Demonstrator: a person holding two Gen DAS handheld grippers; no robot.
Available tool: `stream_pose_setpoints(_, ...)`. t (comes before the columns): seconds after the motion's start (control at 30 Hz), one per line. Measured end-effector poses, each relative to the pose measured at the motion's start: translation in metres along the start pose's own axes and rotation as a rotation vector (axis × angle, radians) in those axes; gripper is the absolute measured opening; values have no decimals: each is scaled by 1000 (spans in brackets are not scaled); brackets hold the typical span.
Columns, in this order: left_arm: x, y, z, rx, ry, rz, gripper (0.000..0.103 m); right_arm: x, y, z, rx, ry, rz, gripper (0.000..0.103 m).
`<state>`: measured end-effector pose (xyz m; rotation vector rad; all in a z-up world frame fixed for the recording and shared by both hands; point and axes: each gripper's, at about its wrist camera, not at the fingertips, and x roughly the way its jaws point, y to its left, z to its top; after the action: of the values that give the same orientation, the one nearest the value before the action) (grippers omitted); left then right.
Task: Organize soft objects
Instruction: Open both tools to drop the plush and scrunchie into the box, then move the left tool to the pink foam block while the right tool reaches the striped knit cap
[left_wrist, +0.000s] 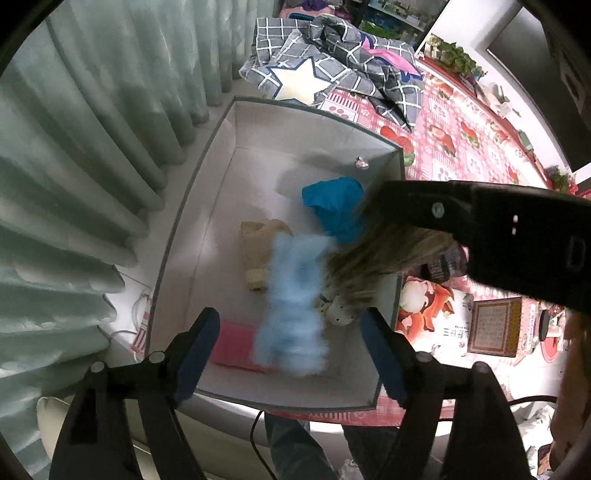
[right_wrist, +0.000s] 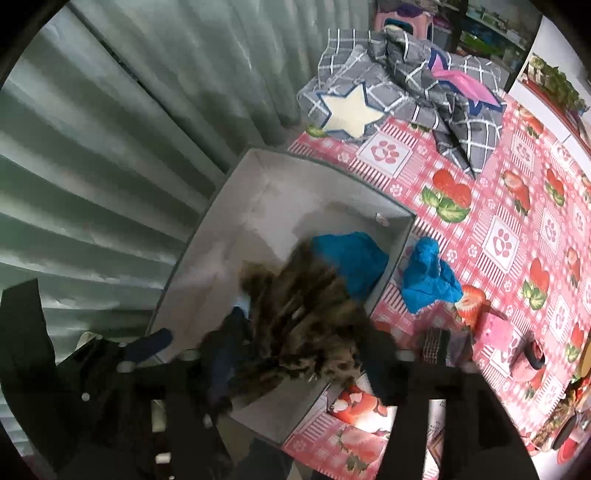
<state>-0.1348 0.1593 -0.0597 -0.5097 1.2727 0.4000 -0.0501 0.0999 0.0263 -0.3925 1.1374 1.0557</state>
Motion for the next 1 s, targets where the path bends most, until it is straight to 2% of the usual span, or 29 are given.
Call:
stream_pose_setpoints(0.03,0,0,0,-6,-2,-3,83,0,-1,0,2,3,2,64)
stream_pose_setpoints(0.1,-1,1,0,-28,-9,-16,96,-1,-4,1,16,6,6,64)
stream_pose_setpoints(0.13,-1,2,0,-39,-16,-28,101,-2,-7,0,25,9,6,69)
stream_pose_setpoints(0.17,-2,3,0,-45,-24,-35,103,-3,-9,-1,36,10,4,86)
stream_pose_setpoints(0.23,-3,1,2,-46,-24,-46,103,-8,-18,-5,64,-4,-2,94)
stream_pose_setpoints(0.37,-4,-9,6,-25,-14,-64,103,-17,-35,-14,100,16,-3,94)
stream_pose_setpoints(0.5,-14,-36,14,42,-32,-92,103,-37,-69,-33,189,18,12,94)
stream_pose_setpoints(0.7,-21,-90,25,180,-31,-127,103,-76,-156,-75,462,9,74,94)
stream_pose_setpoints(0.83,-9,-130,34,267,13,-138,103,-97,-208,-107,643,-7,126,94)
stream_pose_setpoints(1.0,9,-177,45,335,80,-140,103,-121,-260,-139,760,-46,93,94)
